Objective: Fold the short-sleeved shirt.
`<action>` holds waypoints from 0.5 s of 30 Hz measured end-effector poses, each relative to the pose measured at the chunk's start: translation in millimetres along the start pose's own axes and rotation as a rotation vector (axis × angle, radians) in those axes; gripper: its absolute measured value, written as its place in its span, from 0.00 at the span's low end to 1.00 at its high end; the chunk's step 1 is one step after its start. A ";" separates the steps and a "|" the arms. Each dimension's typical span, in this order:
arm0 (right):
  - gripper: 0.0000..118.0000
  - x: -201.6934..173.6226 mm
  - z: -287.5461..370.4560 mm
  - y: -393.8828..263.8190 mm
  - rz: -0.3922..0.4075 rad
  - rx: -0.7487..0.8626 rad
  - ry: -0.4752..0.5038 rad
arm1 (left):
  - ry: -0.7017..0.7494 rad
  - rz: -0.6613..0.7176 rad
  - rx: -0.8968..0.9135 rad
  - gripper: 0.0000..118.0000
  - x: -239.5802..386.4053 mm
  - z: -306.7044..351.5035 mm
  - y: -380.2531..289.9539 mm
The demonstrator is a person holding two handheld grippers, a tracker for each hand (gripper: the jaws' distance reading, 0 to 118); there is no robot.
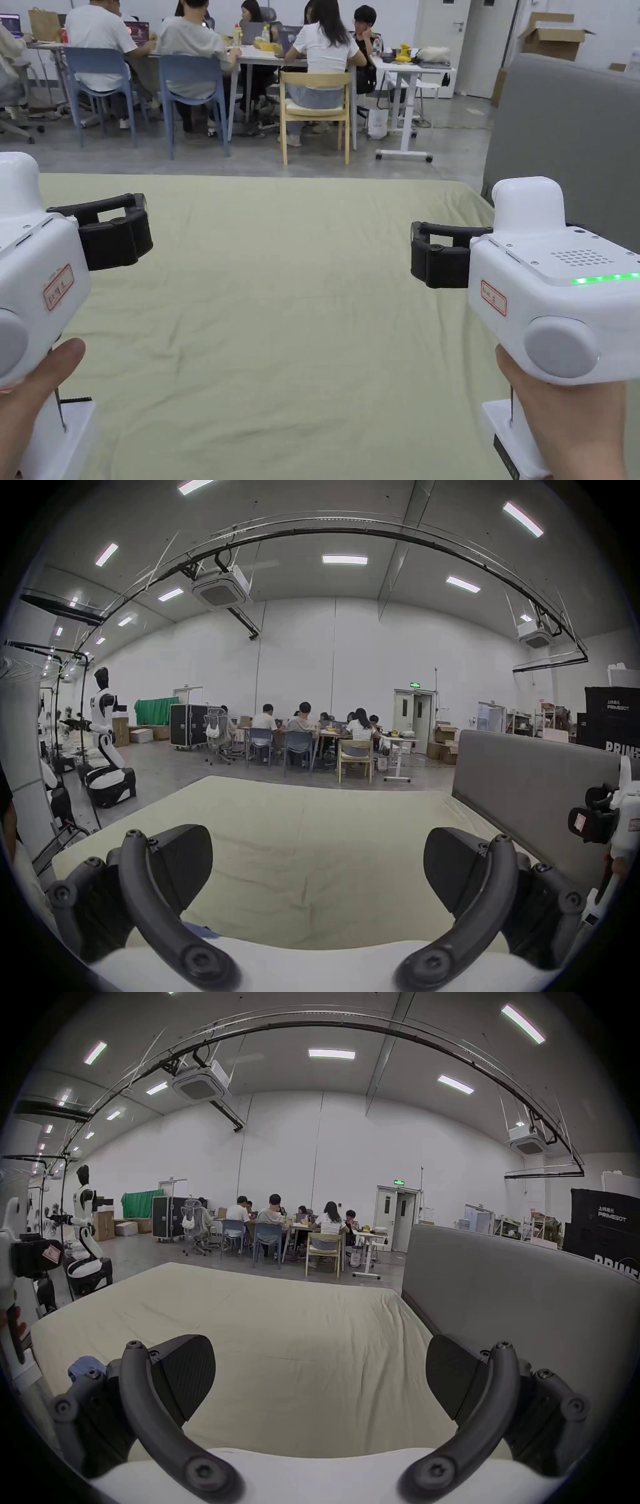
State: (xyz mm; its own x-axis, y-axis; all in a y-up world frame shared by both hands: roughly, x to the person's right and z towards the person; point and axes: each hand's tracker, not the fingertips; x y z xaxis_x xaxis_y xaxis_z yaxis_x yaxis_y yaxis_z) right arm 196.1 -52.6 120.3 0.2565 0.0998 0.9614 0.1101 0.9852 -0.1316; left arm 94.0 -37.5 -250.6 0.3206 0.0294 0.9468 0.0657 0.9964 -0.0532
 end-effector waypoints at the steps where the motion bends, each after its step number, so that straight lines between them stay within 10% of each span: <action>1: 1.00 0.3 -0.1 -0.4 -0.003 -0.001 0.001 | 0.004 0.002 -0.008 1.00 -0.1 -1.0 -0.1; 15: 1.00 -1.1 0.3 -6.7 -0.014 0.016 -0.036 | 0.019 -0.096 -0.012 1.00 6.7 -3.6 -7.3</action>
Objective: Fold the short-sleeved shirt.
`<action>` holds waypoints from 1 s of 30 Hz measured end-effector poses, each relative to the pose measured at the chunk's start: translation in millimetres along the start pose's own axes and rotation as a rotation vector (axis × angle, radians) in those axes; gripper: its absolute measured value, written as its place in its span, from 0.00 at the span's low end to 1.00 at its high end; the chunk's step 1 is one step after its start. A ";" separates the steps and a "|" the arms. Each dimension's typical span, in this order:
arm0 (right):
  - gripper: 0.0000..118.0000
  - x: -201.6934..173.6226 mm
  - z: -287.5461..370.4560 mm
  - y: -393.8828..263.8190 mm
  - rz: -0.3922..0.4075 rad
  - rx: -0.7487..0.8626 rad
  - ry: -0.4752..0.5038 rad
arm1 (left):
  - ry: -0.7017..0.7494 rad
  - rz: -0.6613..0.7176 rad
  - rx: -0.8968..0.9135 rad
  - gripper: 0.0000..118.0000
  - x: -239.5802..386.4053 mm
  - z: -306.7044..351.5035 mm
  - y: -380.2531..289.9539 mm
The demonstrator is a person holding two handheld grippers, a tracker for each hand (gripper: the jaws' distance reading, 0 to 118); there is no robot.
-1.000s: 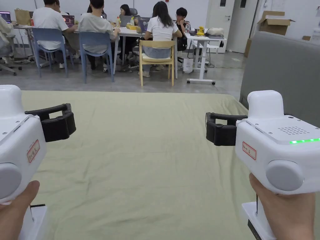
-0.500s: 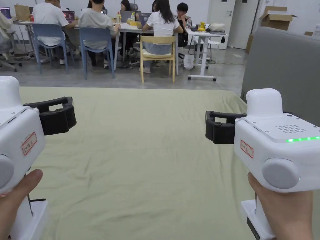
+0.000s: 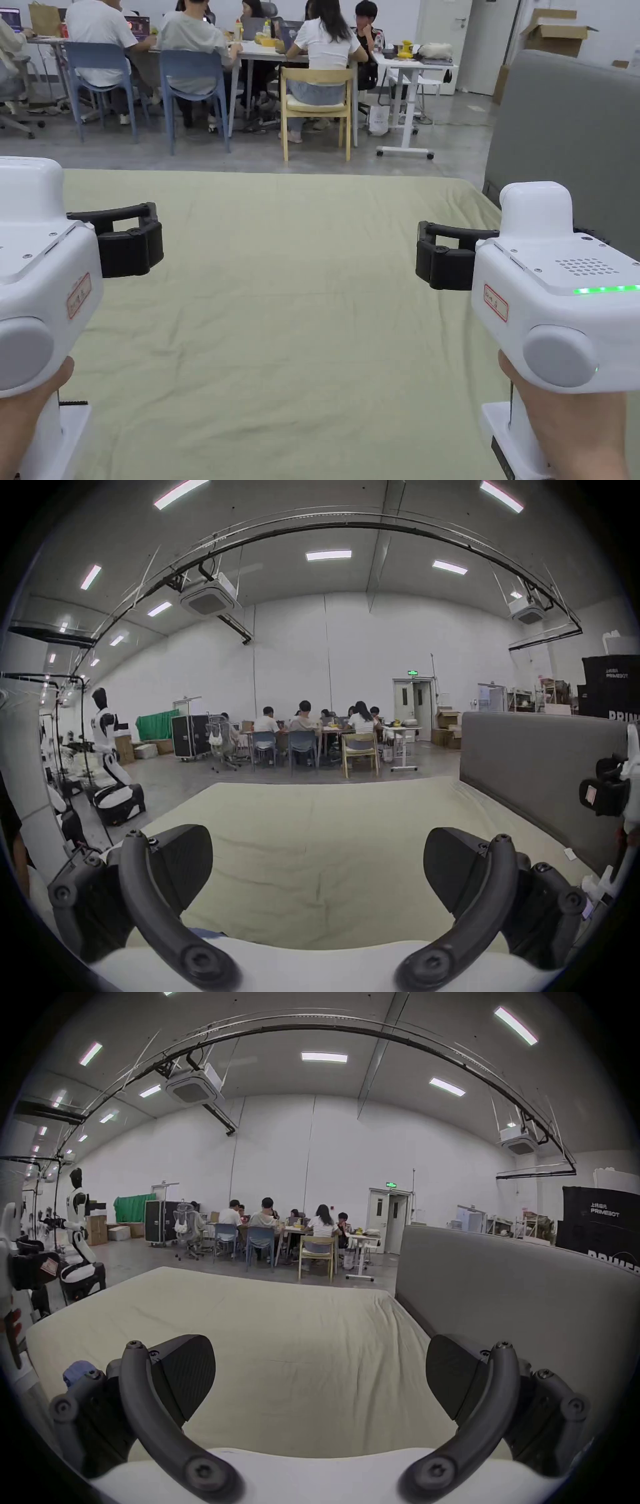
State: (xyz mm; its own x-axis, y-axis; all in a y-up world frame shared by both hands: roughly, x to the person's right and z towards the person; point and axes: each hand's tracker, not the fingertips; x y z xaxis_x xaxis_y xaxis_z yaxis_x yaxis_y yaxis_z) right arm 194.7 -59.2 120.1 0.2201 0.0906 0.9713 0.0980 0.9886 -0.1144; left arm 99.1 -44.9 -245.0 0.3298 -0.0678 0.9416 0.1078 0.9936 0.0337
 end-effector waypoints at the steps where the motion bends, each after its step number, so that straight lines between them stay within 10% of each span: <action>1: 1.00 -0.3 -1.0 -0.1 0.000 -0.003 -0.001 | -0.011 0.016 -0.003 1.00 -2.6 -0.3 -1.0; 30: 1.00 -6.7 -9.4 -2.6 -0.007 -0.038 -0.004 | 0.068 -0.022 -0.028 1.00 -4.0 -8.2 -10.7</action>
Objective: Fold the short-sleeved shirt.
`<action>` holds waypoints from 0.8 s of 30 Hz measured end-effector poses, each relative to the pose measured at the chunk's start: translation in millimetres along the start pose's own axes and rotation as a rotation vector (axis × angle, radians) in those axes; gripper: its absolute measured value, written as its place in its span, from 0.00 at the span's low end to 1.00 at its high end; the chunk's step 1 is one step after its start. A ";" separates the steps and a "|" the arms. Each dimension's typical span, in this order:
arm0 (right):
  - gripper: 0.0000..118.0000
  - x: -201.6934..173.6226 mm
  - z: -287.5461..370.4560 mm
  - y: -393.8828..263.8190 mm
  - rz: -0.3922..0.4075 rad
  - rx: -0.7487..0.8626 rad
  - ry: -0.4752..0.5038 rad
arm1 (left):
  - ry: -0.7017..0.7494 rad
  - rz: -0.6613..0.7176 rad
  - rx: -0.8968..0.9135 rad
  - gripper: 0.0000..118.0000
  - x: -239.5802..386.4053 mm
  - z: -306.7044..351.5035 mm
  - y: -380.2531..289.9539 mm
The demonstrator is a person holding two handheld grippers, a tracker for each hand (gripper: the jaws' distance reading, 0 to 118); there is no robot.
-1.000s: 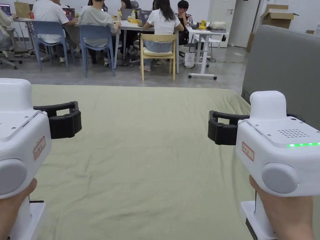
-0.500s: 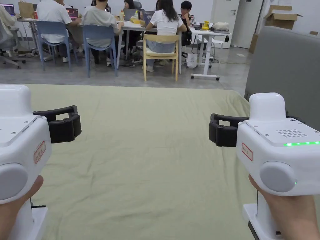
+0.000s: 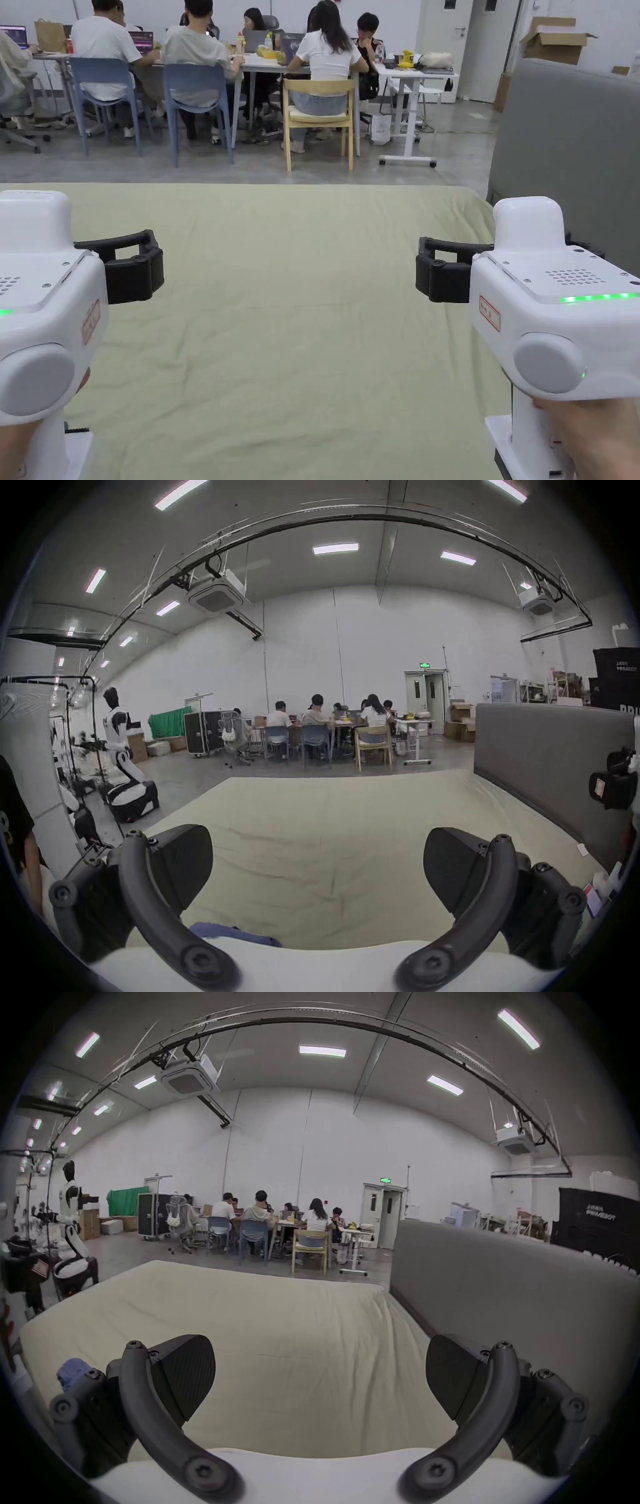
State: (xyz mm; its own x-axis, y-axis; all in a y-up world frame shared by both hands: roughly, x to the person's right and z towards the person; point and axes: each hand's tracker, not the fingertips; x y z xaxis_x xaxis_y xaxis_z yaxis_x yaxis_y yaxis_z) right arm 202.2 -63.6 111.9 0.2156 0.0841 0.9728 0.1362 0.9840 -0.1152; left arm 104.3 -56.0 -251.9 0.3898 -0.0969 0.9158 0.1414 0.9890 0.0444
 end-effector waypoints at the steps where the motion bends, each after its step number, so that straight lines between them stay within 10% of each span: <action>1: 1.00 1.3 0.4 1.3 -0.016 -0.006 0.020 | 0.008 -0.011 -0.005 1.00 0.7 -1.4 0.9; 14: 1.00 -2.3 6.9 11.0 -0.094 0.038 -0.038 | 0.089 0.057 0.009 1.00 -11.9 -3.3 9.7; 24: 1.00 5.6 2.1 12.6 -0.116 -0.031 0.094 | 0.086 0.014 0.014 1.00 -5.2 -2.7 12.7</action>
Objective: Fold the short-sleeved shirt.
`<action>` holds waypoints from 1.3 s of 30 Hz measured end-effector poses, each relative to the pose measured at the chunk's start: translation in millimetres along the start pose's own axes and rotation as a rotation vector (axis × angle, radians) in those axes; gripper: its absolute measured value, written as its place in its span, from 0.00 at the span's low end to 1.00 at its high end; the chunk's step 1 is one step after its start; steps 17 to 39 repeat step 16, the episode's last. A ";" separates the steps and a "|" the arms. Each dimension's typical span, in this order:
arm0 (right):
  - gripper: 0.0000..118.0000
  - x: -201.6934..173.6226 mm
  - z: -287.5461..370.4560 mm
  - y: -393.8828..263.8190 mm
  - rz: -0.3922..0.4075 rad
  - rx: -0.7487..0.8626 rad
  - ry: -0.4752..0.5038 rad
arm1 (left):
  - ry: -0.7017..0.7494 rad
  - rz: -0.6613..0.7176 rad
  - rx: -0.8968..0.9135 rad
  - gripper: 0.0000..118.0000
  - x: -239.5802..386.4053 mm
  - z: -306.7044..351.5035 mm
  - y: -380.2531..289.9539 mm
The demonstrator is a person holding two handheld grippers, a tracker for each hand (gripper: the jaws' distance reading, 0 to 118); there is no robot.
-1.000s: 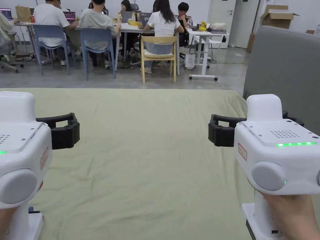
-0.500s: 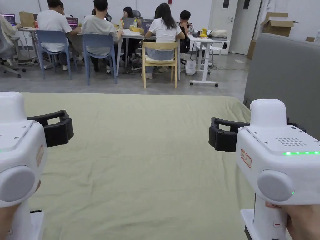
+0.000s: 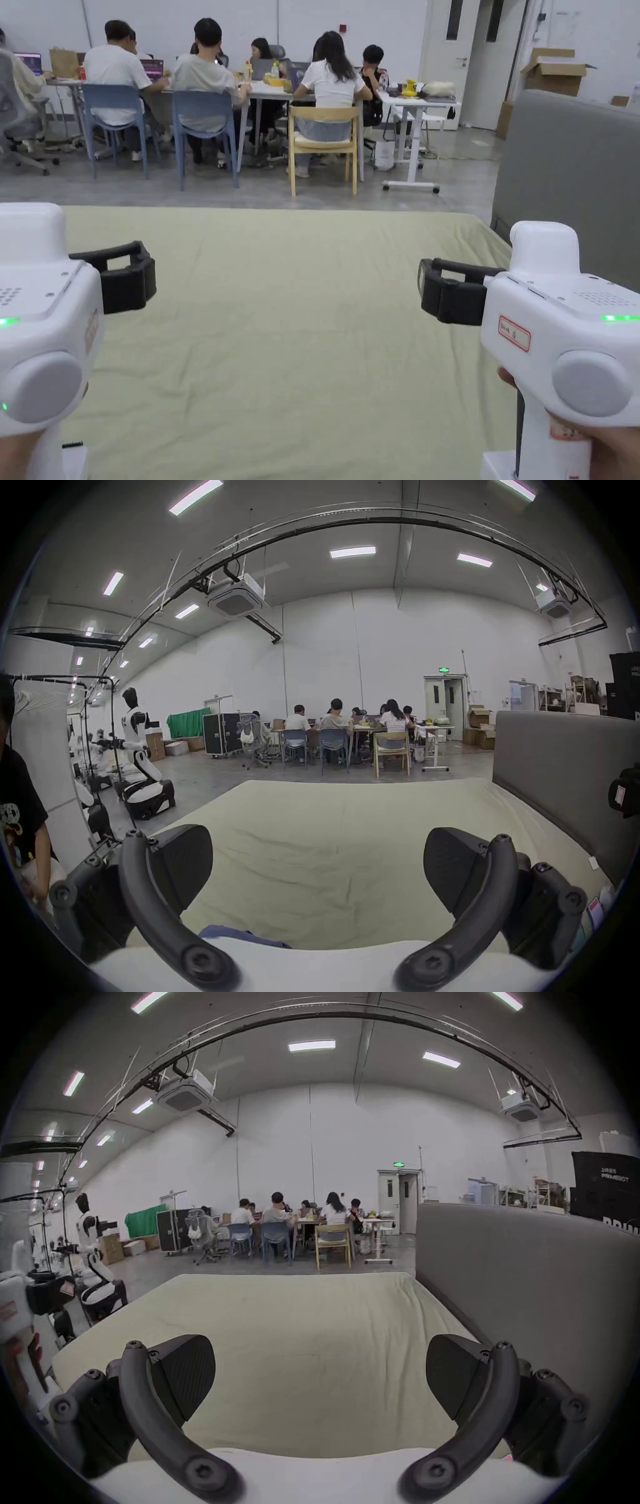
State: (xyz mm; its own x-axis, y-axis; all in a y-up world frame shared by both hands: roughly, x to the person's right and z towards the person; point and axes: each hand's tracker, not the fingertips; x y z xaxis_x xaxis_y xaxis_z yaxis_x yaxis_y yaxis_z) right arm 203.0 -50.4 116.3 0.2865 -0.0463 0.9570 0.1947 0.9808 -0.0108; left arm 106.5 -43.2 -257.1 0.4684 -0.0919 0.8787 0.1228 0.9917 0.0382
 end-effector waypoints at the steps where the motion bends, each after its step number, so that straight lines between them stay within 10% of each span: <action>1: 1.00 -0.3 0.1 0.5 -0.014 -0.020 0.001 | -0.004 -0.008 -0.004 1.00 1.3 -0.3 0.6; 39: 1.00 -10.1 -1.6 4.3 0.061 -0.005 -0.116 | 0.014 -0.028 0.010 1.00 6.4 2.2 0.6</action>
